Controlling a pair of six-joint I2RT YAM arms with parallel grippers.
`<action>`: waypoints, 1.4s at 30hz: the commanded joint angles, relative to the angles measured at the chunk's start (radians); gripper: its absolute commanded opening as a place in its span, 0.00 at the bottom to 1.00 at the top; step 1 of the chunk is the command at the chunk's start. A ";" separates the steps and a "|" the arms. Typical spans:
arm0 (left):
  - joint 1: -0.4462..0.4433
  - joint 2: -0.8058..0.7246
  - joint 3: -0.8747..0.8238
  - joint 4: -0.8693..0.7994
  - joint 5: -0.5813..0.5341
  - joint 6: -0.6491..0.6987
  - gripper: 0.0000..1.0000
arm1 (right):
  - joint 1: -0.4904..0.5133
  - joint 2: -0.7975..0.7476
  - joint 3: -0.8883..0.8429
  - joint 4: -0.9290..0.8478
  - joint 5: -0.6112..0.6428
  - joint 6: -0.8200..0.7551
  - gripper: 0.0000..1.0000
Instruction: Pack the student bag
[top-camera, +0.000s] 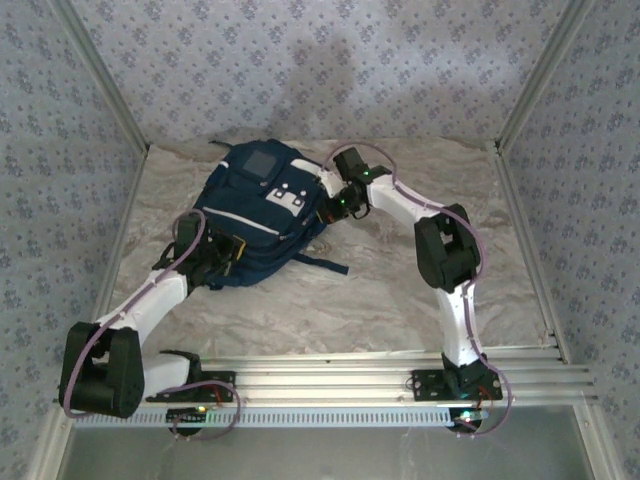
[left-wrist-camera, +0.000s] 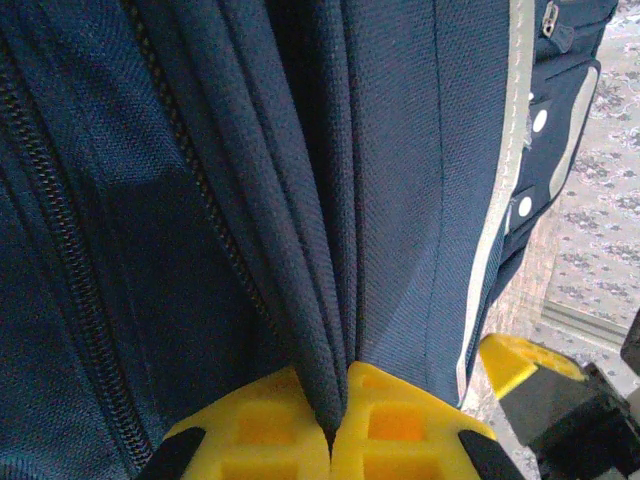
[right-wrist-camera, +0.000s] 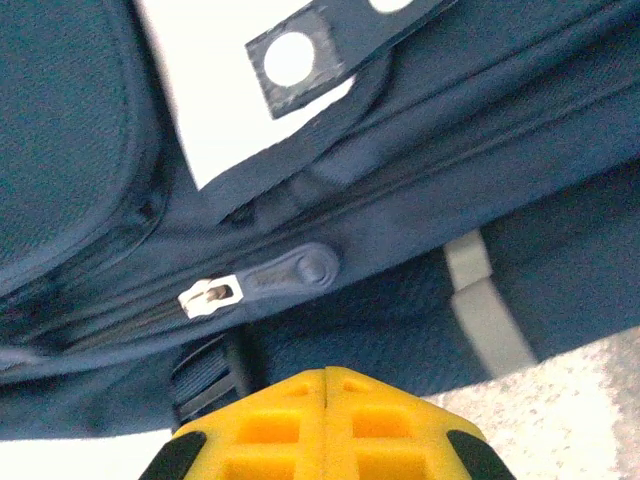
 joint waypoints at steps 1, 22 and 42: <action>-0.003 0.026 0.072 0.025 0.022 0.033 0.02 | 0.010 -0.123 -0.079 0.038 0.046 0.017 0.00; -0.395 0.249 0.423 -0.135 -0.092 0.257 0.80 | -0.333 -0.681 -0.906 0.539 0.631 0.149 0.53; 0.113 0.043 0.229 -0.125 -0.717 0.978 1.00 | -0.513 -0.610 -1.345 1.427 0.522 0.016 0.59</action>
